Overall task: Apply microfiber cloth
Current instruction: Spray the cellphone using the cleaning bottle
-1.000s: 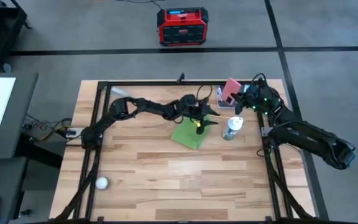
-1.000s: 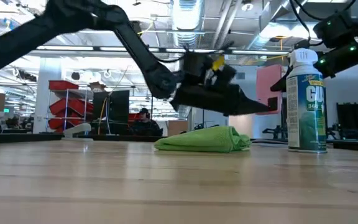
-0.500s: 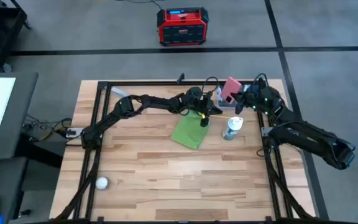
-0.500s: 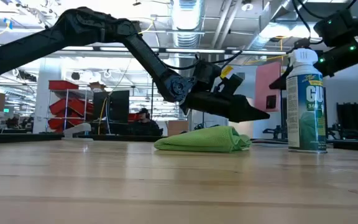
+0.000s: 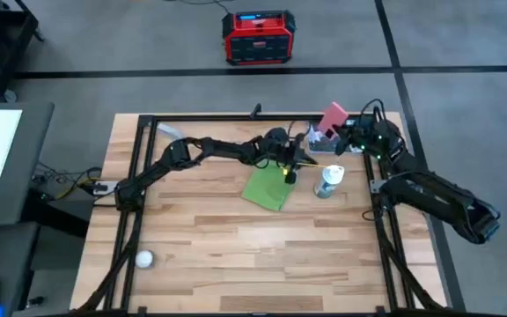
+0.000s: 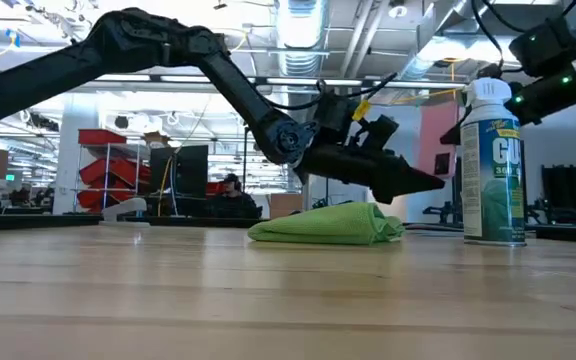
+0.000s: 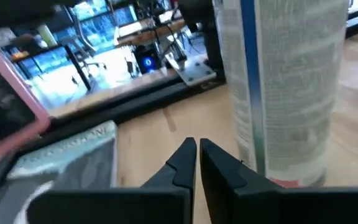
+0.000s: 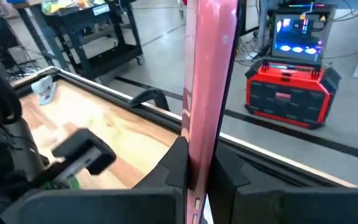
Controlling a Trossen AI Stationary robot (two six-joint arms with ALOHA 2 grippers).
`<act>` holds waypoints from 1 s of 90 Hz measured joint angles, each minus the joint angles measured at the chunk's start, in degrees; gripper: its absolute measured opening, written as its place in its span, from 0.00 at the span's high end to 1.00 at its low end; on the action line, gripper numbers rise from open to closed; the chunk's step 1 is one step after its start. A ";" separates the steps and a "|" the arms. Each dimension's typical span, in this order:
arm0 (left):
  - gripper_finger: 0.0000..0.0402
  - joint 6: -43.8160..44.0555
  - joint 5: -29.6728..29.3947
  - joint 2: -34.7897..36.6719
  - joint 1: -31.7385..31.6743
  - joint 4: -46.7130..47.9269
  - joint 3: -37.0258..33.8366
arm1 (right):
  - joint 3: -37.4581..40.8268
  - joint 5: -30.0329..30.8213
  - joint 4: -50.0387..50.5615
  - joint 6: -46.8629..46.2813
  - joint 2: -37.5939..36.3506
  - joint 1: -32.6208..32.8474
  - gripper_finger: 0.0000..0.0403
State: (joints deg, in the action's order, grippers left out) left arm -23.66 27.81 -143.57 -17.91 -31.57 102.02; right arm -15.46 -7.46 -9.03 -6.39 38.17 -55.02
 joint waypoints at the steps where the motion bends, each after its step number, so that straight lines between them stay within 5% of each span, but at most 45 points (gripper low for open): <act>1: 1.00 0.00 0.00 0.00 0.00 0.07 0.12 | 0.00 0.00 0.01 0.00 0.00 0.00 0.96; 44: 1.00 3.35 4.52 -18.55 1.32 11.26 30.98 | 0.00 -1.50 4.11 0.77 -0.04 0.22 0.96; 90: 1.00 5.84 32.16 -18.86 -0.74 19.73 31.67 | 0.02 -1.55 3.77 1.49 -1.66 0.22 0.96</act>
State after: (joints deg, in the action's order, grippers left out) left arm -17.82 59.97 -162.43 -18.65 -11.84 133.69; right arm -15.44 -9.02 -5.26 -4.91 36.52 -54.81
